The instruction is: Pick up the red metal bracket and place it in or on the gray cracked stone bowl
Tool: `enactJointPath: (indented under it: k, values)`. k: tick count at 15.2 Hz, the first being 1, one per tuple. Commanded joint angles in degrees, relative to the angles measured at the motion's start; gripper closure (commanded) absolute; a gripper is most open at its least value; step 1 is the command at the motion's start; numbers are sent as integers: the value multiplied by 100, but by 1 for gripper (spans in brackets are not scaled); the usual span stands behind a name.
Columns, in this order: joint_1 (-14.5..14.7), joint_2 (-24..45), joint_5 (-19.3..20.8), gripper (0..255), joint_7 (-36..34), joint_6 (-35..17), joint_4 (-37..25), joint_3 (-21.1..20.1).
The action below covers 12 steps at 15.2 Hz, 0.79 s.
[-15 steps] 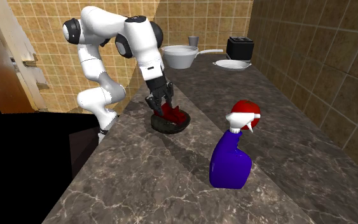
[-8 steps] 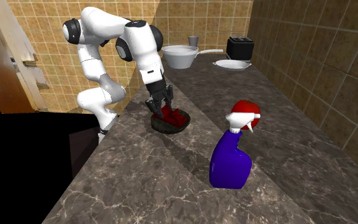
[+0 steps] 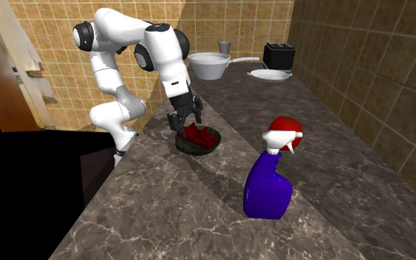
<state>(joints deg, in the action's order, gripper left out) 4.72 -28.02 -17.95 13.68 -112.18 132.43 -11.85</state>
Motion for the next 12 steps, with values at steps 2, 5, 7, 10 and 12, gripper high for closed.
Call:
enactJointPath:
  k: [2, 5, 7, 10, 12]
  values:
    - [-32, -76, 57, 0, -16, 393, -307, 86]
    - [-56, -115, 106, 0, -31, 738, -605, 161]
    - [-56, -116, 106, 0, -31, 738, -604, 161]
    - [-56, -115, 106, 0, -31, 738, -605, 161]
    - [-56, -115, 106, 0, -31, 738, -605, 161]
